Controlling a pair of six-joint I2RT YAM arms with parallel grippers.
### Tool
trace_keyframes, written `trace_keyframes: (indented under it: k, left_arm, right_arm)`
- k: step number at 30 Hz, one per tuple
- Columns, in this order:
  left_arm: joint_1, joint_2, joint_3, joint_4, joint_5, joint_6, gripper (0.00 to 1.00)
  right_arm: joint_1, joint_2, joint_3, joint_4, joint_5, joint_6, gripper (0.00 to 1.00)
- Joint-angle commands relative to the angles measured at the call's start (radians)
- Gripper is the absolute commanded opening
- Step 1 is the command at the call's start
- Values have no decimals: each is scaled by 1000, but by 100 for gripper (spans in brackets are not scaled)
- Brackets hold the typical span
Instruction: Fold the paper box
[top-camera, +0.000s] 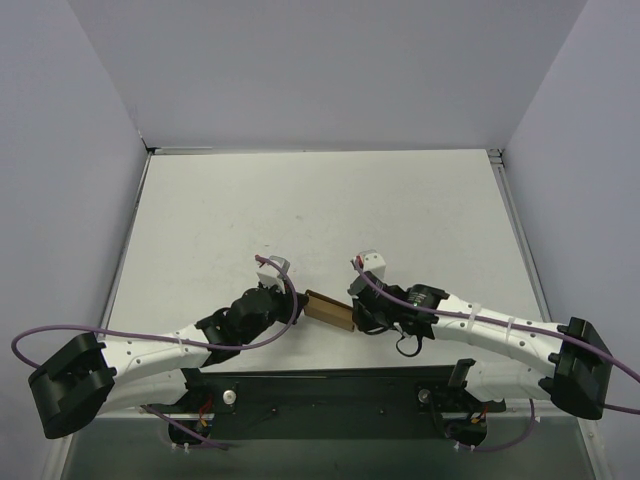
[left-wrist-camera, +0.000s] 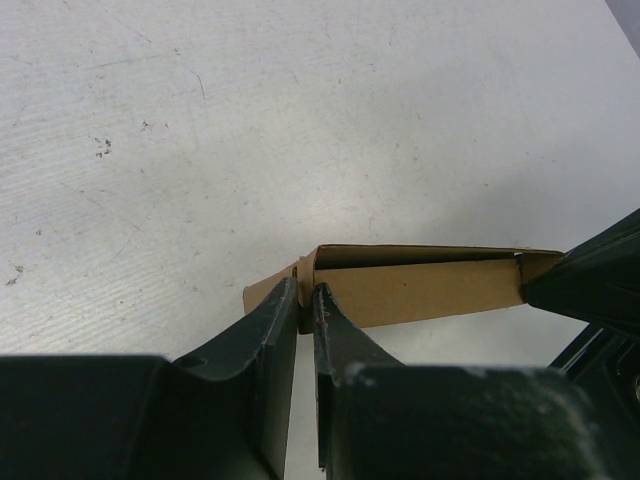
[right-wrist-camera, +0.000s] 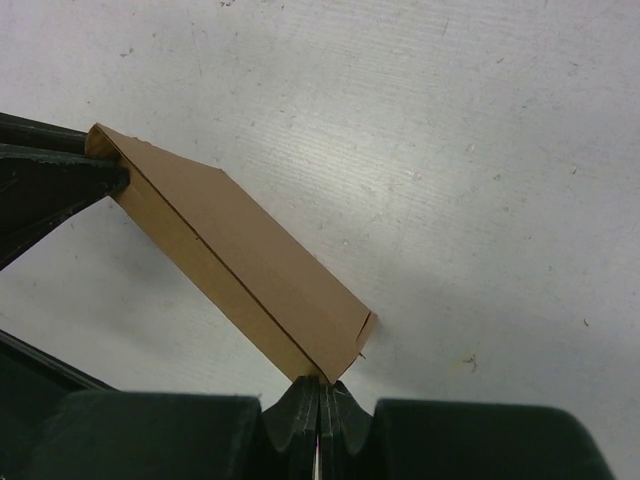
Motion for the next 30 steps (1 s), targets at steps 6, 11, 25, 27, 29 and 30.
trace_keyframes:
  k: [6, 11, 25, 27, 29, 30]
  left_arm:
    - [-14, -7, 13, -113, 48, 4, 20]
    - [-13, -19, 19, -131, 44, 11, 20]
    - [-13, -25, 17, -137, 37, 13, 20]
    - [-13, -25, 19, -137, 37, 13, 20]
    - [-13, -24, 20, -139, 39, 13, 20]
    - [-13, -22, 20, -139, 39, 14, 20]
  right_arm:
    - [13, -6, 52, -107, 0, 0, 12]
    - [9, -25, 92, -152, 34, -10, 33]
    - [-48, -34, 135, -176, 62, -99, 28]
    - [-48, -22, 143, -170, 54, -112, 26]
    - [-48, -14, 149, -160, 31, -116, 24]
    - [-46, -12, 149, -152, 23, -115, 24]
